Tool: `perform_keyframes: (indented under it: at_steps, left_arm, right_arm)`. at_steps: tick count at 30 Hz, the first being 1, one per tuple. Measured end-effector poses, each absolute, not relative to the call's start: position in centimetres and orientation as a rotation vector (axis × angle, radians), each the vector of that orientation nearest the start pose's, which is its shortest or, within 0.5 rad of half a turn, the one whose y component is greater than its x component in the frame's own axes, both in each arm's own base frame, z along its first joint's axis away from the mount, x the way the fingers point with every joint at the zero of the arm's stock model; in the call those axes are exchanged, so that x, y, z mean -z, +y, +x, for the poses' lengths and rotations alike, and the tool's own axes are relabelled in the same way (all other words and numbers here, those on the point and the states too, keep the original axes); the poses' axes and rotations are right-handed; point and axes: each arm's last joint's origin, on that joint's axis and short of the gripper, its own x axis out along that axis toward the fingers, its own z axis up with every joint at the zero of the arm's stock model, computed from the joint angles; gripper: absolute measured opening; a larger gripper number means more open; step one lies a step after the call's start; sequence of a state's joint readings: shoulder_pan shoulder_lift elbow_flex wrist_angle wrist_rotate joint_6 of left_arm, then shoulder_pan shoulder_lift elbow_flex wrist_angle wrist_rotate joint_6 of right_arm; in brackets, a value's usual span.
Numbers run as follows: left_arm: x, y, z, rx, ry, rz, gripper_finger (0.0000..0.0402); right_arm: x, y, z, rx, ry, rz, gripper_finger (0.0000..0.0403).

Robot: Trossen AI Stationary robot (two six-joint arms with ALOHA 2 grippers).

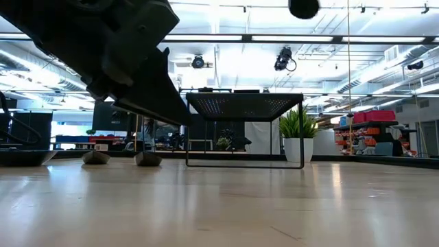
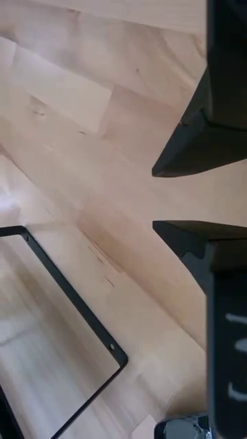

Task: Pick & Place Mini shaped plates
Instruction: Stack the black drop-shaped plate on top of the black drop-shaped plate on the shelf

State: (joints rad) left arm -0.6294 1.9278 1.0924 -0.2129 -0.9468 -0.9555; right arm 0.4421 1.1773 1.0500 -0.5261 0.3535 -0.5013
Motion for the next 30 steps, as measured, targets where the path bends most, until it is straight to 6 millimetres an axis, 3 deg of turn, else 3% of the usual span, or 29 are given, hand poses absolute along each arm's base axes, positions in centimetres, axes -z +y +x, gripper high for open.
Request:
perform_keyframes:
  at_steps: [3, 7, 13, 16, 22, 30]
  left_arm:
    - [-13.6, -19.3, 30.9, -0.589, 0.513, -0.160, 0.0117]
    - [-13.6, -18.7, 31.2, -0.606, 0.512, -0.166, 0.0117]
    - [-13.6, -17.7, 31.9, -0.624, 0.521, -0.193, 0.0117]
    - [-13.6, -17.4, 32.3, -0.616, 0.531, -0.219, 0.0117]
    - [-13.6, -17.1, 32.5, -0.612, 0.542, -0.233, 0.0117]
    - [-13.6, -17.1, 32.5, -0.612, 0.541, -0.236, 0.0117]
  right_arm:
    - [-33.2, 6.2, 21.9, -0.077, 0.583, -0.824, 0.0002]
    - [-33.7, 0.5, 22.5, -0.030, 0.604, -0.821, 0.0001]
    - [-32.1, -8.5, 24.3, -0.055, 0.609, -0.795, 0.0001]
    - [-30.6, -11.9, 24.9, -0.062, 0.611, -0.782, 0.0001]
    - [-27.9, -16.3, 25.1, -0.079, 0.658, -0.745, 0.0000]
    - [-26.4, -18.3, 25.5, -0.047, 0.683, -0.725, 0.0004]
